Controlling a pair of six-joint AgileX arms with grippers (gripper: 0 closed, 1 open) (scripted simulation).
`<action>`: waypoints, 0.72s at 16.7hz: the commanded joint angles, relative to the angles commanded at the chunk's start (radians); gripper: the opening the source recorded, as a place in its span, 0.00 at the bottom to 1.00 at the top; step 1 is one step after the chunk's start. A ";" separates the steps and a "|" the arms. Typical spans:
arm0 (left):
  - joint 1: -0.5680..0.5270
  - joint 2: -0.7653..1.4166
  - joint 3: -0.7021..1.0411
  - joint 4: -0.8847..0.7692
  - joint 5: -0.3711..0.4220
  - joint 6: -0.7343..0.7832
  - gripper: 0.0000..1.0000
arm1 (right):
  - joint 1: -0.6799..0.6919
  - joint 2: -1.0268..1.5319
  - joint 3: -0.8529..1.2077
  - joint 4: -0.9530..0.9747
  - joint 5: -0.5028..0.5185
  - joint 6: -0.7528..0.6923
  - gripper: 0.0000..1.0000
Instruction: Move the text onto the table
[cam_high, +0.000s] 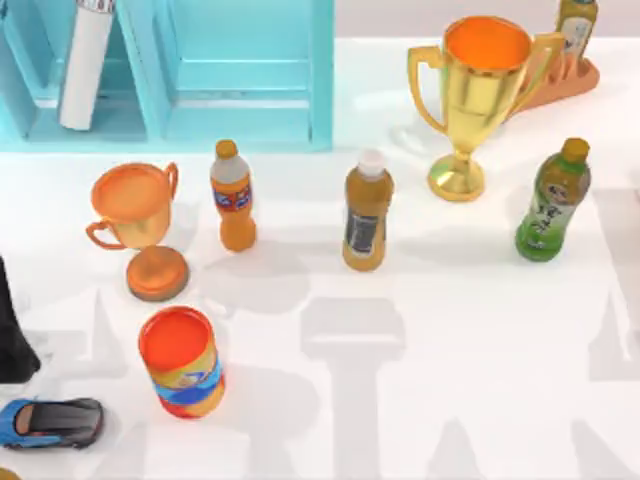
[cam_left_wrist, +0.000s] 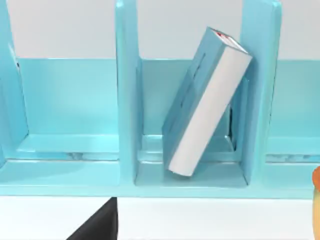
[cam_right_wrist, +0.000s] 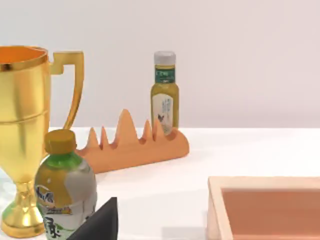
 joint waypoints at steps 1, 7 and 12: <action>0.000 0.000 0.000 0.000 0.000 0.000 1.00 | 0.000 0.000 0.000 0.000 0.000 0.000 1.00; 0.045 0.147 0.026 0.087 -0.042 0.018 1.00 | 0.000 0.000 0.000 0.000 0.000 0.000 1.00; 0.129 0.541 0.125 0.326 -0.124 0.033 1.00 | 0.000 0.000 0.000 0.000 0.000 0.000 1.00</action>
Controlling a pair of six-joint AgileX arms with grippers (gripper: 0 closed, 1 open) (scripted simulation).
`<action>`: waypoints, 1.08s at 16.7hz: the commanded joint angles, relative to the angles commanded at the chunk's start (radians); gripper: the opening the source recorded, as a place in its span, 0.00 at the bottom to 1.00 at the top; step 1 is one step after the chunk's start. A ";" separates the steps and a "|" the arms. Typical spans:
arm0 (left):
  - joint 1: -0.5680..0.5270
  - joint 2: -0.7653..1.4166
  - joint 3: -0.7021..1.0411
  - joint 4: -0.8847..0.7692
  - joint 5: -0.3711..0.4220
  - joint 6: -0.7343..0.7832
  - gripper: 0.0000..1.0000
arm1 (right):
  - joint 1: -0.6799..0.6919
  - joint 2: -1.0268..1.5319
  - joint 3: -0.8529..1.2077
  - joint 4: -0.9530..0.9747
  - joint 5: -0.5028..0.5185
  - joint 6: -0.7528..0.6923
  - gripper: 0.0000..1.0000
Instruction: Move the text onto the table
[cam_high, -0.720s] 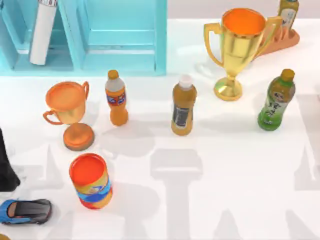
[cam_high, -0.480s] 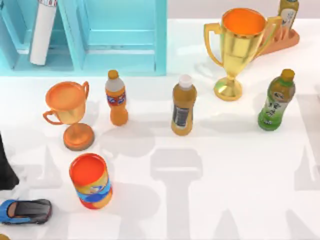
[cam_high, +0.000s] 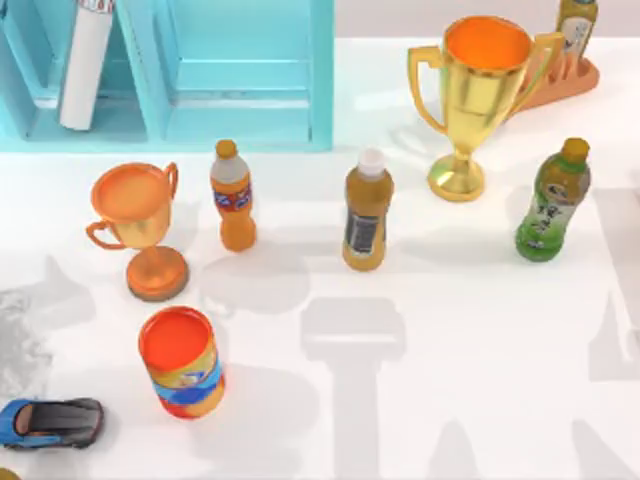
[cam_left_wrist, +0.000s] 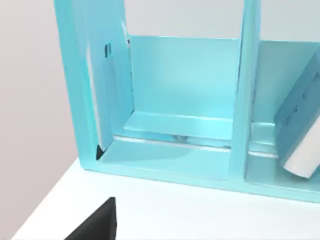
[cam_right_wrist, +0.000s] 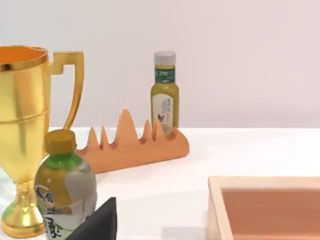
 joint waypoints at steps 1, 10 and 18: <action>0.020 0.106 0.023 0.057 -0.022 0.008 1.00 | 0.000 0.000 0.000 0.000 0.000 0.000 1.00; 0.033 1.003 0.270 0.608 -0.069 0.146 1.00 | 0.000 0.000 0.000 0.000 0.000 0.000 1.00; -0.118 1.506 0.493 1.011 0.023 0.310 1.00 | 0.000 0.000 0.000 0.000 0.000 0.000 1.00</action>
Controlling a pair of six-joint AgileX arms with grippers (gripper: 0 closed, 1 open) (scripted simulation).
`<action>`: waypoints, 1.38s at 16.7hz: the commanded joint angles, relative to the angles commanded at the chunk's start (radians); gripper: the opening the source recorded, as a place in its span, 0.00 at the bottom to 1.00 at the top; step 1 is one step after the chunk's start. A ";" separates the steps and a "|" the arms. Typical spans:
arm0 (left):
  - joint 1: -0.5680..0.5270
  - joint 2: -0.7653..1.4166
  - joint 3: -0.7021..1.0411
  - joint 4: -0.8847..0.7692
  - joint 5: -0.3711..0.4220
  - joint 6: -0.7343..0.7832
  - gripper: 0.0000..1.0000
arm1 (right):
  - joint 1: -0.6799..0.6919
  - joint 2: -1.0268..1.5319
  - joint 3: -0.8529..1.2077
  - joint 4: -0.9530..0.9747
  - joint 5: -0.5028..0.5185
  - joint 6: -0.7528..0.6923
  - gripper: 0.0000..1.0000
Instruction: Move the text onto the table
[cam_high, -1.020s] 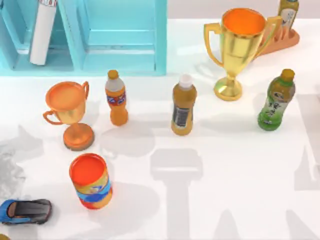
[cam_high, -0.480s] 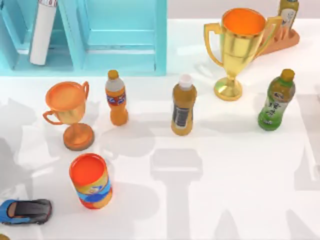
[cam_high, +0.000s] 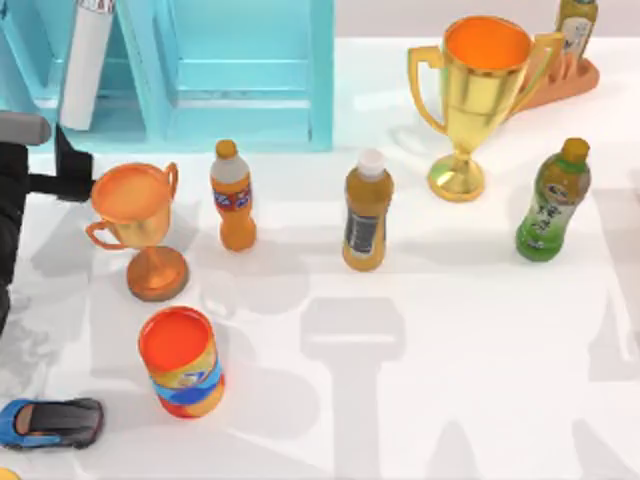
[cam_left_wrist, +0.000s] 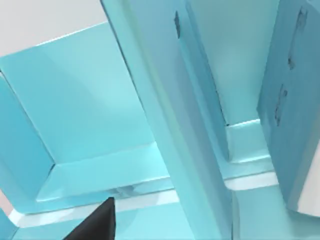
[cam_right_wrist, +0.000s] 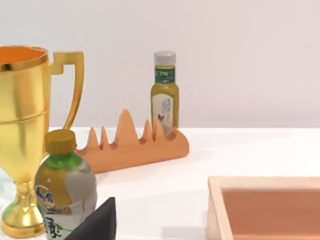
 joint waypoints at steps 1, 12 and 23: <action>-0.022 0.036 0.024 0.038 0.015 0.018 1.00 | 0.000 0.000 0.000 0.000 0.000 0.000 1.00; -0.084 0.146 0.075 0.137 0.055 0.067 1.00 | 0.000 0.000 0.000 0.000 0.000 0.000 1.00; -0.055 0.302 0.479 -0.108 0.088 0.067 1.00 | 0.000 0.000 0.000 0.000 0.000 0.000 1.00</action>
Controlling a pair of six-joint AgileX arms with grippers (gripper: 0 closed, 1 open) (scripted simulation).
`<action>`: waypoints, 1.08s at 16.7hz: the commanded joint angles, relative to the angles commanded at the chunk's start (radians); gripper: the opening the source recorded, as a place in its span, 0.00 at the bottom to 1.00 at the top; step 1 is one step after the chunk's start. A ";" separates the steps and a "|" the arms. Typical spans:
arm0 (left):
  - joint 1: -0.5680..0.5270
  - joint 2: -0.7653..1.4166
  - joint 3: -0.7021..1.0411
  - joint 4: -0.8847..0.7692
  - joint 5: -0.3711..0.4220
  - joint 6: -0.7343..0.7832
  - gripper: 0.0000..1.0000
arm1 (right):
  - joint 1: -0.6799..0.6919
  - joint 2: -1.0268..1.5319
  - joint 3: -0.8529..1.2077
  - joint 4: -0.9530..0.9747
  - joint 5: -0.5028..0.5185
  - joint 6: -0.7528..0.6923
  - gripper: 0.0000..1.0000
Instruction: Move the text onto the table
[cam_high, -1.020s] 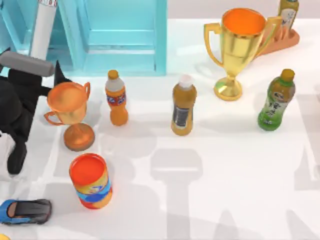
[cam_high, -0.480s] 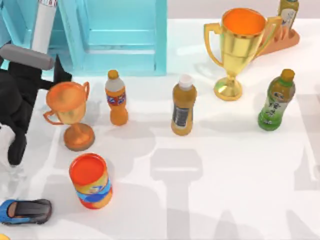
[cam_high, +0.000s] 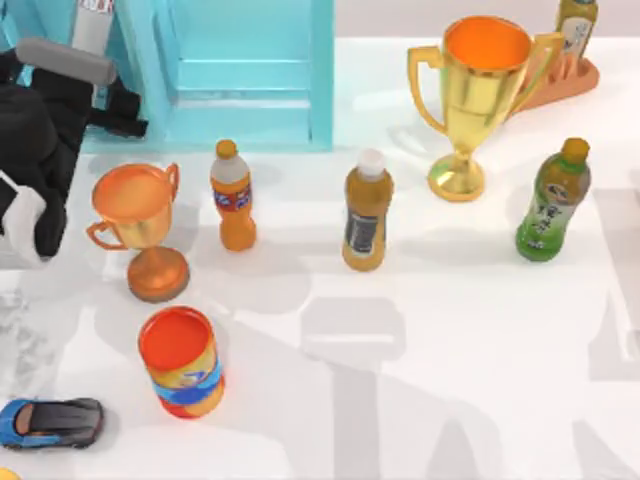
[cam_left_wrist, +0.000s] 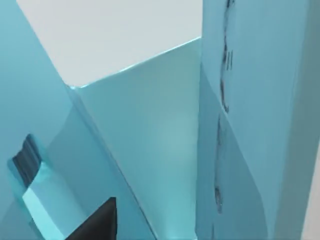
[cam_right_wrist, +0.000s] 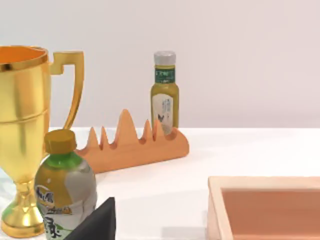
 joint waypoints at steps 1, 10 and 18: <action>-0.007 0.015 0.027 -0.012 -0.006 0.000 1.00 | 0.000 0.000 0.000 0.000 0.000 0.000 1.00; -0.022 0.033 0.060 -0.027 -0.018 -0.001 0.77 | 0.000 0.000 0.000 0.000 0.000 0.000 1.00; -0.022 0.033 0.060 -0.027 -0.018 -0.001 0.17 | 0.000 0.000 0.000 0.000 0.000 0.000 1.00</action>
